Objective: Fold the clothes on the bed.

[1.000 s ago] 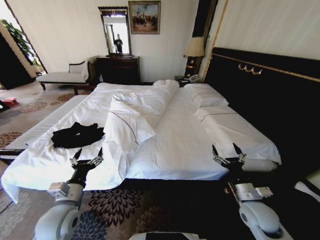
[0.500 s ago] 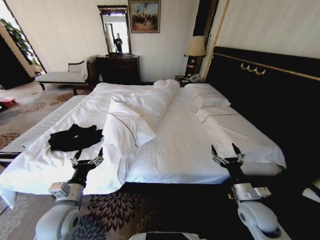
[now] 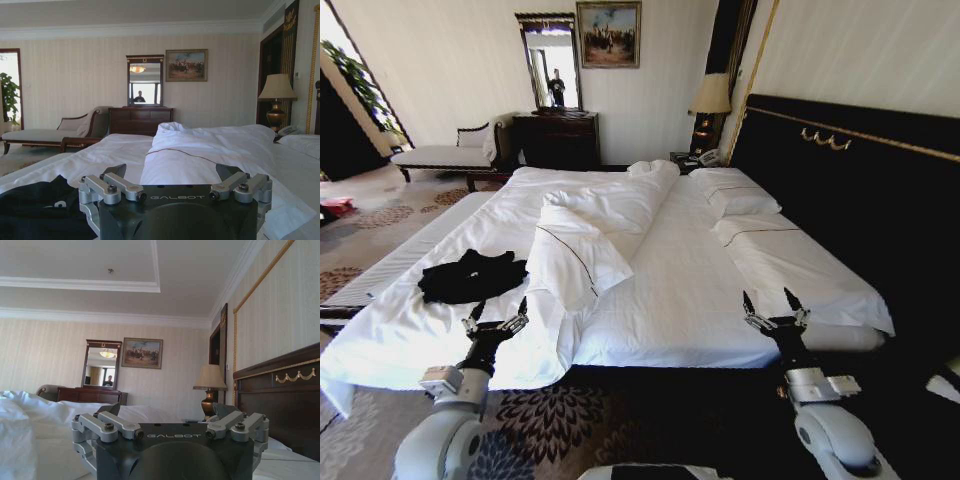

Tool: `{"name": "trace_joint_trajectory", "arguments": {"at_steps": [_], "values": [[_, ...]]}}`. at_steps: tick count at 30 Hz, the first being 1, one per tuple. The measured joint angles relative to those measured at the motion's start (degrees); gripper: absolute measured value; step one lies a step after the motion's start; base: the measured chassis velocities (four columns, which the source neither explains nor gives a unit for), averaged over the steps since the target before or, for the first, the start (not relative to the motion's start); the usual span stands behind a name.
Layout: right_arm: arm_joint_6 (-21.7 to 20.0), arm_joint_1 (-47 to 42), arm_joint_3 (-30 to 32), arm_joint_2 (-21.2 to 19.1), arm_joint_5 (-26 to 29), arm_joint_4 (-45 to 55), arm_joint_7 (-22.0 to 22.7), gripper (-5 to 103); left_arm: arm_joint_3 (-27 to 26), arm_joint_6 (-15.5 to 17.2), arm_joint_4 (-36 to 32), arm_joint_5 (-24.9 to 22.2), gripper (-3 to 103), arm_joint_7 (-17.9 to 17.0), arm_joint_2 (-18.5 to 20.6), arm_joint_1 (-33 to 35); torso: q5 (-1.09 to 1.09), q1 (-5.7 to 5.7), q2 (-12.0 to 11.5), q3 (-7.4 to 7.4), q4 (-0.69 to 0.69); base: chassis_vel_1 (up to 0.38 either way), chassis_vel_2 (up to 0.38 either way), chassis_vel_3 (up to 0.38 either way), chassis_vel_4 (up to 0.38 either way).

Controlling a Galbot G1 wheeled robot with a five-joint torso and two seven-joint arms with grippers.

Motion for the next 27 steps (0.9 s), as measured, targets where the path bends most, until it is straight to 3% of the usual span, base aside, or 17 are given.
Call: {"name": "trace_joint_trajectory", "arguments": {"at_steps": [12,27], "values": [[0.36,-0.17,0.08,0.77,-0.98,-0.12,0.10,100,0.20,-0.37,0.02,0.69,100,0.12,-0.46,0.51,-0.03,0.01,0.00,0.00,0.00,0.173,0.183,-0.172,-0.176],[0.67,-0.31,0.14,0.97,-1.56,-0.11,0.20,100,0.15,-0.71,-0.32,1.02,100,0.27,-0.94,1.01,0.00,0.02,0.00,0.00,0.00,0.085,0.080,-0.086,-0.086]]}}
